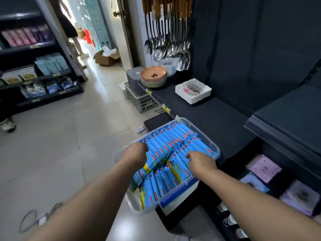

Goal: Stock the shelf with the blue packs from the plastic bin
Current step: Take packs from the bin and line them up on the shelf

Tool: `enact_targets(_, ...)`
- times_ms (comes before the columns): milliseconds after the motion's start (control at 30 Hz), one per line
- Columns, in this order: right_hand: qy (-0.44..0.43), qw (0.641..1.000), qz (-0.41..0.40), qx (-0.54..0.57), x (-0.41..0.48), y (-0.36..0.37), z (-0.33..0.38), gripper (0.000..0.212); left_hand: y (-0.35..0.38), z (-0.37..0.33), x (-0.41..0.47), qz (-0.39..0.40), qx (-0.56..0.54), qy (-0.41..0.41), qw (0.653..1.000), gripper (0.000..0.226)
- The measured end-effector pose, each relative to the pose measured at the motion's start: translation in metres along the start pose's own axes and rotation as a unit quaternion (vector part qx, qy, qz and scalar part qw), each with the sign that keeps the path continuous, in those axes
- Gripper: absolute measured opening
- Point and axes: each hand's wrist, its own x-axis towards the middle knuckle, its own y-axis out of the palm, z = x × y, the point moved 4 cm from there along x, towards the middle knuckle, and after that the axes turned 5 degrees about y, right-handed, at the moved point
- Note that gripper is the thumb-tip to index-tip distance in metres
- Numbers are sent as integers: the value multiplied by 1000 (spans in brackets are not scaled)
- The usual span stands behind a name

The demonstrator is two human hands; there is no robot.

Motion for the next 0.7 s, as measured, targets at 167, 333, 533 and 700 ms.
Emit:
enact_targets(167,4,998,54,-34,35,31,8,38,7,19,33,19,-6,-26,999,49)
enact_targets(333,24,997,18,-72,41,46,20,33,16,38,47,35,-11,-43,998,47)
enact_targets(533,55,996,-21,-60,42,58,31,26,21,53,70,47,24,-15,999,44)
enact_targets(700,75,995,20,-56,37,70,35,22,26,50,86,67,86,67,992,42)
